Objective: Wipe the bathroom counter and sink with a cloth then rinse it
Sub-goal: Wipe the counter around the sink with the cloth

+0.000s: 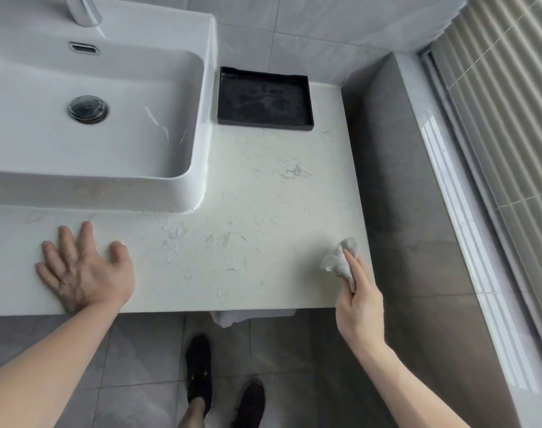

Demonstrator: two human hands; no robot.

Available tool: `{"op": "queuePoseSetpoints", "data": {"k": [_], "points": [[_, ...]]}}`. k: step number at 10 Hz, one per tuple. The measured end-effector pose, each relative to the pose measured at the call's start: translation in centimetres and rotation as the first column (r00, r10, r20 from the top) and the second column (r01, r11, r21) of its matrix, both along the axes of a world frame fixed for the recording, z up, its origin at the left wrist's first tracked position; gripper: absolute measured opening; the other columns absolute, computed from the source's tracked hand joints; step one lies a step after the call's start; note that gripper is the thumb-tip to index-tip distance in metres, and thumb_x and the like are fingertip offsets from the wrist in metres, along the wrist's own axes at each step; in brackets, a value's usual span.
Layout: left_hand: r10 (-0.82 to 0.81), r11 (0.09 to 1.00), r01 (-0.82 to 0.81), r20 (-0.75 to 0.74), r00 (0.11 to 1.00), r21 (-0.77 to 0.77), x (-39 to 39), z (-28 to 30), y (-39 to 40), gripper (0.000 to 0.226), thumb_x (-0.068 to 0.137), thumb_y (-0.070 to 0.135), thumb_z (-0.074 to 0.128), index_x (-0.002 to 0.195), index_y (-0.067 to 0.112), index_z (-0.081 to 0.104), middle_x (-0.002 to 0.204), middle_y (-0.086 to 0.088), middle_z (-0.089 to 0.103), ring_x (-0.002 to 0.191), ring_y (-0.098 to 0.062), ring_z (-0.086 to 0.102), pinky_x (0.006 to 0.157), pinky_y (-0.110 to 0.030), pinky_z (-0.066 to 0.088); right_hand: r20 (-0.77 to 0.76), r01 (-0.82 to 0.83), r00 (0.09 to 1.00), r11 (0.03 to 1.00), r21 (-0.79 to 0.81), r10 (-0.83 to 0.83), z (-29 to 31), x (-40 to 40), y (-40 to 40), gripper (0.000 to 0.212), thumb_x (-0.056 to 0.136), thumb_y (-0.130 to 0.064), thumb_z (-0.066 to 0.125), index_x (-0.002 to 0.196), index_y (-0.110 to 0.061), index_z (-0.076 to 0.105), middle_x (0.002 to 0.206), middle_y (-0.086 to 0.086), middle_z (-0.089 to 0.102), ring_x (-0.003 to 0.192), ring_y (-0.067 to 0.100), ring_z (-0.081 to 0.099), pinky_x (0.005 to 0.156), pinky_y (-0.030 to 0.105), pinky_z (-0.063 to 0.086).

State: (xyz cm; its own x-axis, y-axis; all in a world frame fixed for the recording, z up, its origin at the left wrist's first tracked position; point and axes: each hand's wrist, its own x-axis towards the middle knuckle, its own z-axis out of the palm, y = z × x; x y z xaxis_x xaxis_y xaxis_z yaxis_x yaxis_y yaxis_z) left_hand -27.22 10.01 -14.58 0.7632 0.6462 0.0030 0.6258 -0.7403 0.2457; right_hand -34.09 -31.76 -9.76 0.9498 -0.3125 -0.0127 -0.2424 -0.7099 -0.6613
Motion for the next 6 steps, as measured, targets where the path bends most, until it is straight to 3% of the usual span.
{"op": "queuePoseSetpoints", "data": {"k": [1,2,3,5,6], "points": [[-0.001,1.000,0.001,0.003,1.000,-0.001,-0.1,0.0,0.0,0.063,0.094,0.051,0.038,0.154,0.031,0.032,0.168,-0.003,0.019,0.156,-0.031,0.009,0.126,-0.054,0.004,-0.158,-0.258,0.958,0.960,-0.111,0.239,-1.5,1.7,4.7,0.060,0.101,-0.006,0.048,0.158,-0.022,0.039,0.171,-0.004,0.013,0.160,0.020,0.003,0.130,0.042,0.007],[0.002,1.000,-0.002,0.004,1.000,-0.001,-0.1,-0.1,0.0,0.064,0.094,0.050,0.039,0.154,0.031,0.032,0.169,-0.003,0.019,0.156,-0.030,0.008,0.126,-0.054,0.003,-0.233,-0.318,0.932,0.935,-0.158,0.278,-1.8,2.4,7.2,0.077,0.094,-0.032,0.052,0.164,-0.028,0.020,0.173,-0.001,-0.009,0.159,0.023,-0.017,0.126,0.042,-0.014],[0.006,1.000,-0.006,0.000,1.000,-0.003,0.0,-0.3,0.1,0.064,0.094,0.050,0.040,0.155,0.031,0.031,0.169,-0.003,0.019,0.156,-0.030,0.007,0.126,-0.054,0.004,-0.214,-0.274,0.947,0.951,-0.144,0.240,-2.0,3.2,7.2,0.074,0.101,-0.054,0.045,0.164,-0.035,0.013,0.172,-0.006,-0.013,0.158,0.021,-0.020,0.123,0.040,-0.017],[0.009,1.000,-0.009,-0.004,1.000,-0.005,0.0,-0.3,0.1,0.065,0.093,0.051,0.039,0.155,0.031,0.031,0.169,-0.002,0.019,0.156,-0.030,0.007,0.126,-0.053,0.003,-0.236,-0.336,0.933,0.894,-0.296,0.272,-4.1,5.4,5.8,0.064,0.109,-0.042,0.035,0.165,-0.021,0.014,0.174,0.005,0.001,0.160,0.029,-0.003,0.129,0.051,0.003],[0.009,1.000,-0.009,-0.007,1.000,-0.007,0.0,-0.3,0.2,0.065,0.093,0.051,0.039,0.155,0.032,0.031,0.169,-0.002,0.018,0.157,-0.030,0.007,0.127,-0.053,0.003,-0.237,-0.306,0.942,0.902,-0.305,0.239,-4.2,8.3,5.1,0.062,0.109,-0.040,0.033,0.165,-0.018,0.017,0.173,0.008,0.005,0.160,0.031,0.002,0.128,0.055,0.007]]}}
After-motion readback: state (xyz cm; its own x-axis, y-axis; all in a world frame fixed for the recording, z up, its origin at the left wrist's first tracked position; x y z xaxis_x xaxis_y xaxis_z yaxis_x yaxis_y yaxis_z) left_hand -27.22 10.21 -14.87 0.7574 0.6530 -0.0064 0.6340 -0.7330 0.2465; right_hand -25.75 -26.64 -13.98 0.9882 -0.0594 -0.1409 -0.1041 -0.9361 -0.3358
